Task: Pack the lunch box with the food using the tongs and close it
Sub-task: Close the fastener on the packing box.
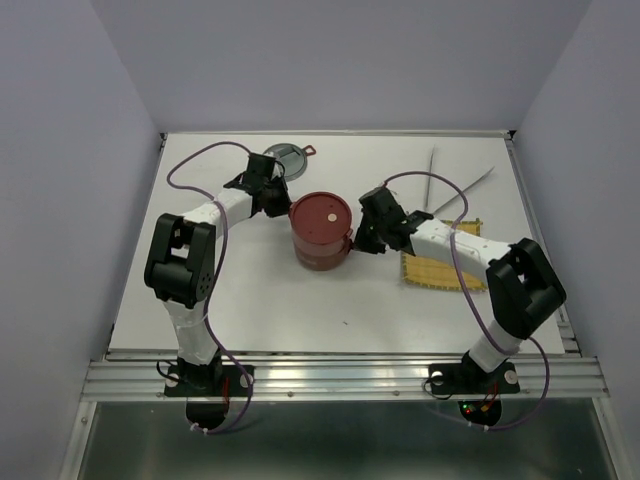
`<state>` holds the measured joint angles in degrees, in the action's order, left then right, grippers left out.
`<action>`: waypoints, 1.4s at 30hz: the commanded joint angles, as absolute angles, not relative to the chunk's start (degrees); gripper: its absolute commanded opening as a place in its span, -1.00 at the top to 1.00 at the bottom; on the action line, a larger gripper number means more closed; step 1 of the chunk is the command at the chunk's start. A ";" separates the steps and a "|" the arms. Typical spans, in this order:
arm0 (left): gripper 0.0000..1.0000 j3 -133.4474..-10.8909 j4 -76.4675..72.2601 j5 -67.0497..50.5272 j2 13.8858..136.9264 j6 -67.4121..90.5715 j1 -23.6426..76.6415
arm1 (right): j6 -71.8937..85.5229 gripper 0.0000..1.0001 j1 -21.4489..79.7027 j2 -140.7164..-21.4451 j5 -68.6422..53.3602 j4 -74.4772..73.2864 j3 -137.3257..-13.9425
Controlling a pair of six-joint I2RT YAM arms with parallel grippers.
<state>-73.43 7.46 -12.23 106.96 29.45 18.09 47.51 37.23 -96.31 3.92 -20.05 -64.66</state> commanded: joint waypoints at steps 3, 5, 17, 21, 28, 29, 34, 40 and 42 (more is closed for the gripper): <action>1.00 -71.37 6.86 -15.12 104.41 29.71 20.57 | 51.50 0.99 37.88 -87.91 8.08 -15.47 -57.77; 1.00 -70.84 6.85 -15.03 104.24 29.79 20.65 | 53.17 0.99 37.88 -86.40 8.70 -15.82 -54.43; 1.00 -65.57 5.71 -14.85 101.43 31.02 21.01 | 60.64 0.99 37.88 -75.77 8.35 -12.32 -45.11; 1.00 -63.28 5.19 -15.12 99.59 31.46 21.44 | 64.59 0.99 37.18 -71.82 6.25 -4.32 -39.40; 1.00 -59.77 5.36 -14.33 95.98 31.64 22.32 | 71.10 0.99 33.31 -67.42 2.99 4.46 -31.56; 1.00 -59.33 5.36 -14.24 95.72 31.47 22.32 | 71.28 0.99 32.53 -67.24 2.64 5.35 -30.86; 1.00 -58.71 5.45 -14.24 95.62 31.29 22.41 | 72.16 0.99 31.82 -68.64 1.76 7.73 -30.32; 1.00 -58.80 5.19 -14.41 95.63 31.20 22.33 | 72.33 0.99 30.68 -69.26 2.99 8.52 -31.03; 1.00 -58.80 5.19 -14.33 95.62 31.20 22.41 | 72.33 0.99 30.67 -70.30 2.90 8.79 -31.29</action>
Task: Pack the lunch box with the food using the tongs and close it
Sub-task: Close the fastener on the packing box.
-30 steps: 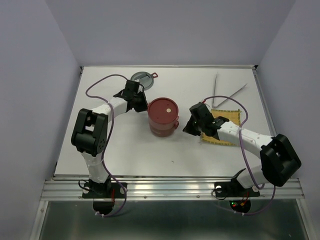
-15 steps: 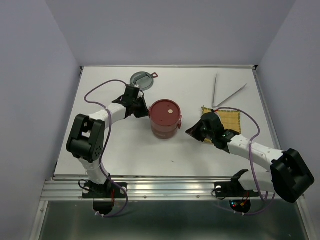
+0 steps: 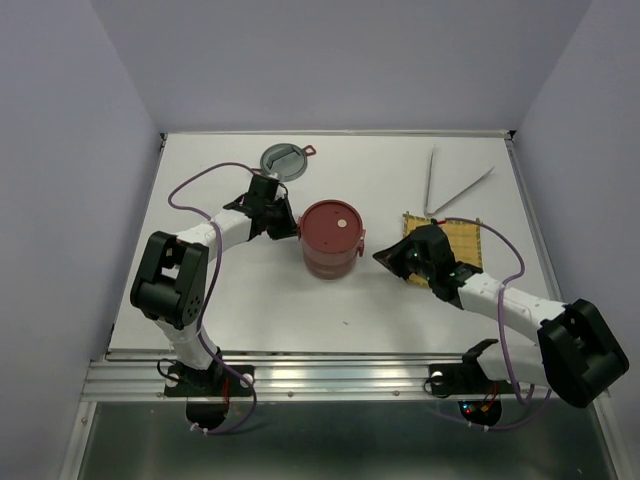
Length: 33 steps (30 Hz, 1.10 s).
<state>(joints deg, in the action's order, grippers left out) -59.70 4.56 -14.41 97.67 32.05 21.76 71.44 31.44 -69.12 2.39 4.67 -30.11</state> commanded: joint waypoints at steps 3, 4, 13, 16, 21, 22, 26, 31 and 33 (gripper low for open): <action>1.00 -58.97 5.45 -14.50 95.89 30.94 22.32 | 72.33 0.99 30.67 -72.76 0.89 10.71 -31.55; 1.00 -59.06 5.45 -14.50 95.80 30.85 22.32 | 72.42 0.99 30.67 -73.38 0.44 12.38 -31.55; 1.00 -58.62 5.27 -14.59 95.80 31.11 22.32 | 70.75 0.99 30.67 -79.98 -5.19 17.76 -34.36; 1.00 -58.62 5.27 -14.42 95.54 31.20 22.33 | 72.50 0.99 30.67 -78.32 -1.42 15.40 -32.44; 1.00 -58.62 5.54 -14.15 95.45 31.03 22.32 | 72.95 0.99 30.15 -72.96 1.85 14.94 -29.97; 1.00 -58.54 5.62 -14.32 95.71 31.03 22.32 | 72.60 0.99 30.15 -72.86 1.76 14.94 -29.97; 1.00 -58.62 5.54 -14.41 96.06 30.94 22.33 | 71.81 0.99 30.15 -74.09 0.62 14.94 -31.29; 1.00 -58.80 5.62 -14.33 95.98 30.94 22.32 | 71.46 0.99 30.15 -75.32 0.53 14.85 -32.08; 1.00 -58.80 5.71 -14.24 95.98 30.94 22.32 | 71.63 0.99 30.15 -75.23 0.53 14.85 -31.99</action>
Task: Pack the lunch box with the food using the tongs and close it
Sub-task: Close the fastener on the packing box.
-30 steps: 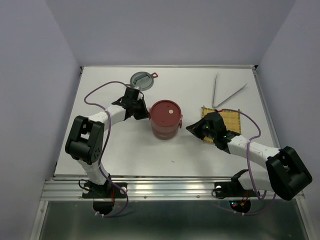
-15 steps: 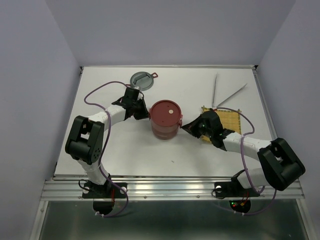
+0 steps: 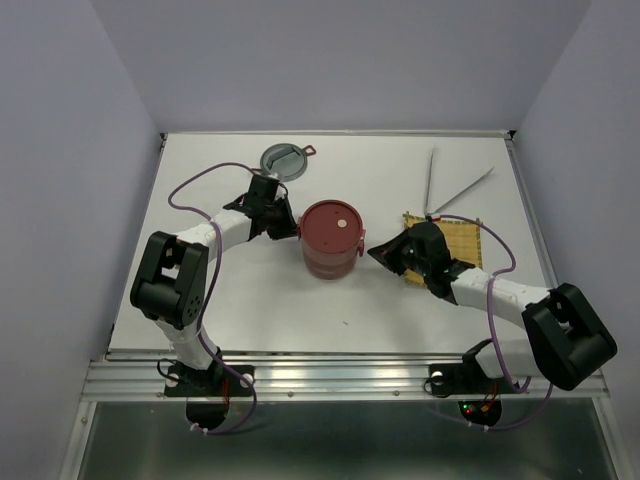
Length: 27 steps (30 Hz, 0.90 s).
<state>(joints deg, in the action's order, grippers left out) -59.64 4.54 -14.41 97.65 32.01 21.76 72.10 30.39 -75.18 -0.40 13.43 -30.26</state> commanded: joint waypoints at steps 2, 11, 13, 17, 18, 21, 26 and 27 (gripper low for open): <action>1.00 -58.89 5.71 -14.24 96.06 30.85 22.41 | 71.72 0.99 30.15 -75.15 0.79 14.77 -31.90; 1.00 -58.89 5.89 -14.24 96.42 30.59 22.32 | 71.11 0.99 30.15 -76.02 0.44 14.85 -32.87; 1.00 -58.89 5.89 -14.24 96.33 30.59 22.32 | 71.10 0.99 30.15 -77.08 -1.21 15.38 -33.40; 1.00 -58.97 5.80 -14.33 96.33 30.67 22.32 | 70.23 0.99 30.15 -80.06 -4.13 18.72 -34.80; 1.00 -58.97 5.71 -14.33 96.24 30.67 22.32 | 69.96 0.99 30.67 -80.85 -4.48 19.33 -35.41; 1.00 -58.80 5.36 -14.76 96.33 30.94 22.33 | 68.73 0.99 30.67 -84.72 -7.29 19.87 -38.84; 1.00 -58.62 5.45 -14.77 96.06 31.03 22.50 | 69.70 0.99 30.67 -80.70 -3.01 18.29 -35.78; 1.00 -58.62 5.45 -14.68 95.98 31.03 22.50 | 70.05 0.99 30.67 -80.68 -2.03 17.32 -35.34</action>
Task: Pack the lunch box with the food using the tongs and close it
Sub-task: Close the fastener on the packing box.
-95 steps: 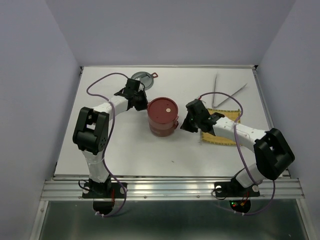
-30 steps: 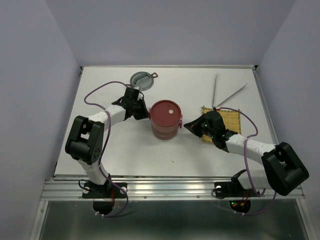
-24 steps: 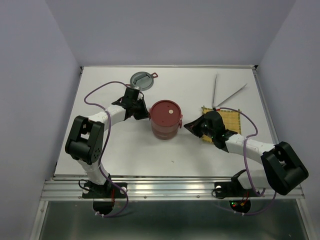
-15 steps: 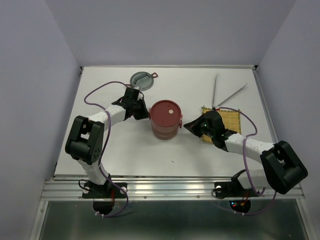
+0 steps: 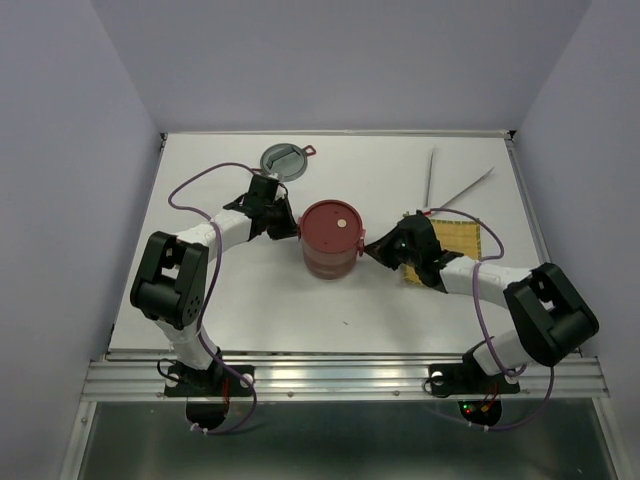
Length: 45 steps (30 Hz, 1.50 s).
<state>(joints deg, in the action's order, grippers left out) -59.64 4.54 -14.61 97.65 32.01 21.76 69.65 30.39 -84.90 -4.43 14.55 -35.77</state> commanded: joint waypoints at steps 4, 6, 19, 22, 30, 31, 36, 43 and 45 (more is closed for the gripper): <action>1.00 -58.54 5.63 -14.50 96.06 30.76 22.50 | 72.77 0.99 29.01 -74.90 3.41 11.61 -32.10; 1.00 -58.36 5.71 -14.50 96.06 30.67 22.50 | 73.39 0.99 27.60 -72.78 3.87 11.60 -30.42; 1.00 -58.01 5.18 -14.77 95.98 30.67 22.50 | 69.61 0.99 30.30 -79.88 -4.92 17.14 -35.50; 1.00 -58.10 4.92 -15.12 96.06 30.85 22.50 | 68.30 0.99 33.91 -85.23 -5.71 18.01 -40.49; 1.00 -58.01 5.10 -15.12 95.80 30.85 22.68 | 67.94 0.99 33.05 -80.44 3.32 10.05 -39.38; 1.00 -57.92 5.01 -15.20 95.80 30.76 22.76 | 67.16 0.99 33.05 -79.99 3.95 8.19 -39.64; 1.00 -58.01 4.92 -15.29 96.15 30.67 22.68 | 62.76 0.99 32.43 -80.59 9.40 -7.45 -45.69; 1.00 -58.10 5.01 -15.29 96.15 30.76 22.68 | 59.42 0.99 32.43 -83.93 14.93 -21.51 -52.72; 1.00 -58.18 5.01 -15.21 96.06 30.76 22.68 | 59.06 0.99 32.43 -84.29 16.17 -22.85 -53.26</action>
<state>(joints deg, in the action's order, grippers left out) -59.48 4.38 -14.94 97.43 31.97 21.78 61.34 32.62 -82.89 10.35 -14.31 -50.19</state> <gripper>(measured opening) 0.029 0.013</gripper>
